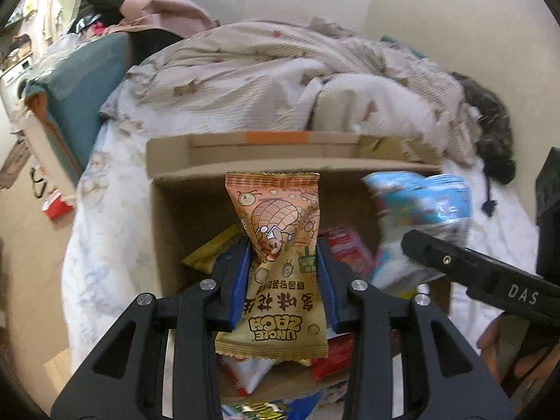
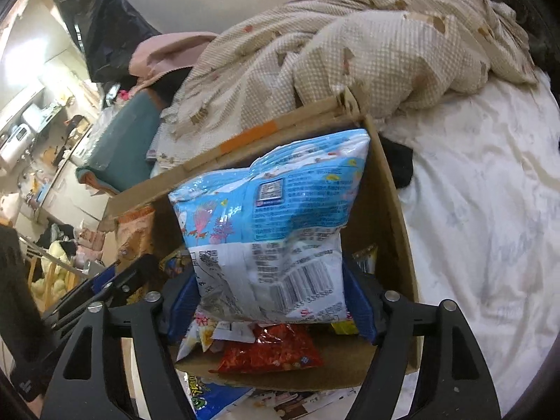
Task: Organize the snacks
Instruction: 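Carry both packets over the box and open both tools to release them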
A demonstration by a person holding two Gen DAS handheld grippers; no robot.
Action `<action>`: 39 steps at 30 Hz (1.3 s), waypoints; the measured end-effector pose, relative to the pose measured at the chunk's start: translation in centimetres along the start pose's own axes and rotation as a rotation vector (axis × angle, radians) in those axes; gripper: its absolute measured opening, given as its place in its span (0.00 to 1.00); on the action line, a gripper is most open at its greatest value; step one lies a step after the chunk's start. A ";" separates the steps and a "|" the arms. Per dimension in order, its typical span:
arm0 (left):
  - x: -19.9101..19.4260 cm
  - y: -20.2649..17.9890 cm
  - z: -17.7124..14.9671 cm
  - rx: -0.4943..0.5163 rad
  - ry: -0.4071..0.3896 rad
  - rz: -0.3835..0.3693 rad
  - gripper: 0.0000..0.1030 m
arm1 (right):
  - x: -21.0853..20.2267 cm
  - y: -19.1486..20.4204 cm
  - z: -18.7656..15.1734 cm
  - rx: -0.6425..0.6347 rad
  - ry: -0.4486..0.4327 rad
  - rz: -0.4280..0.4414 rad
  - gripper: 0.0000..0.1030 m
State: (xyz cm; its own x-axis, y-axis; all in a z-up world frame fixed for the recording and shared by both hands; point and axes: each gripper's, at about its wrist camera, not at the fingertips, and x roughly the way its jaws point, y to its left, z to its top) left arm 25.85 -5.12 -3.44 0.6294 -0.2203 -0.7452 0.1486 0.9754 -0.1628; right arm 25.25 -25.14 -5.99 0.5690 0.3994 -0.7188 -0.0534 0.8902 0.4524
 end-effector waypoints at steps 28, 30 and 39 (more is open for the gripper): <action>-4.1 1.0 -2.1 0.024 -0.045 0.006 0.78 | -3.4 0.9 -0.6 -0.049 -0.040 0.010 0.94; -4.6 1.4 -2.1 0.000 -0.049 0.000 0.78 | -4.1 1.1 -1.0 -0.045 -0.046 0.014 0.94; -7.4 1.8 -4.1 0.003 -0.043 0.010 0.79 | -7.0 2.4 -3.9 -0.064 -0.049 0.023 0.94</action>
State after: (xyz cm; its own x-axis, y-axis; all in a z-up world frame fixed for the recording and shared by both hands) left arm 18.35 -1.65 -0.81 0.6629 -0.2104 -0.7186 0.1441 0.9776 -0.1533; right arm 17.91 -24.98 -1.93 0.6061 0.4105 -0.6812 -0.1189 0.8937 0.4327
